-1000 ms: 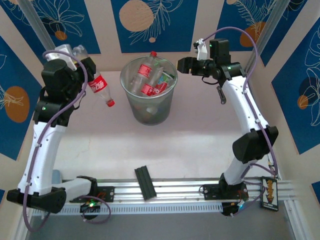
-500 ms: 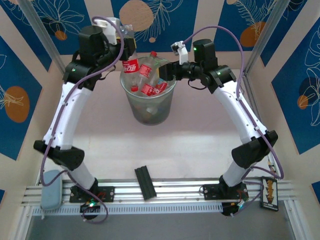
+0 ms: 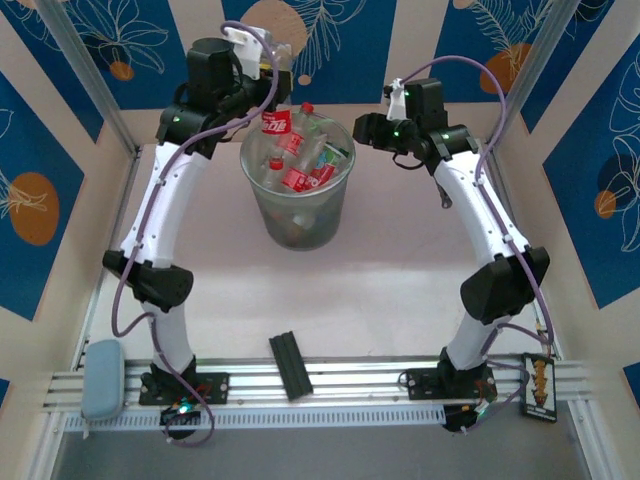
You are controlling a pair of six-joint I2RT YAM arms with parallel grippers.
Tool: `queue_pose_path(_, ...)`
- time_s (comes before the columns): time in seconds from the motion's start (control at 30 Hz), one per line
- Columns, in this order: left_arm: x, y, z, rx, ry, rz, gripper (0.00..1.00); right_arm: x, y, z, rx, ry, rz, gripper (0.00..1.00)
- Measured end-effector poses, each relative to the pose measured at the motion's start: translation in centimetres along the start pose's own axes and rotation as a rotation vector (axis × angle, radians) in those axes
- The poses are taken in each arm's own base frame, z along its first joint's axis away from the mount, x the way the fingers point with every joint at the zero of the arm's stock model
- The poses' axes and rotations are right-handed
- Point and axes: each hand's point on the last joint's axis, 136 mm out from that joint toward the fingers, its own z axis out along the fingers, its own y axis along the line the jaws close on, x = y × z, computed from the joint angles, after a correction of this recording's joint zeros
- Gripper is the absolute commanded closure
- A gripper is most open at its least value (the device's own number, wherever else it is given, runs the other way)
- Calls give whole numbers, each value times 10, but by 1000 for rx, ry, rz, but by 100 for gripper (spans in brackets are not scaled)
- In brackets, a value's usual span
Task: Put the plastic bottles in the bin
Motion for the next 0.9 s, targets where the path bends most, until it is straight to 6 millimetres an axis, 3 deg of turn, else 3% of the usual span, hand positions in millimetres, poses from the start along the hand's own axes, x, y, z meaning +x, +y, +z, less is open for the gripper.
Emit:
queue_pose_path(0.13,27,-1,19,29,77,22,86,7,-6,13,4,32,24,60)
queue_pose_path(0.4,66,-3,49,89,179,43,86,17,-7,25,-18,72,40,65)
queue_pose_path(0.77,95,-14,64,179,256,54,85,26,-9,38,-38,111,51,67)
queue_pose_path(0.9,108,-18,68,210,295,42,80,29,-12,45,-36,124,59,68)
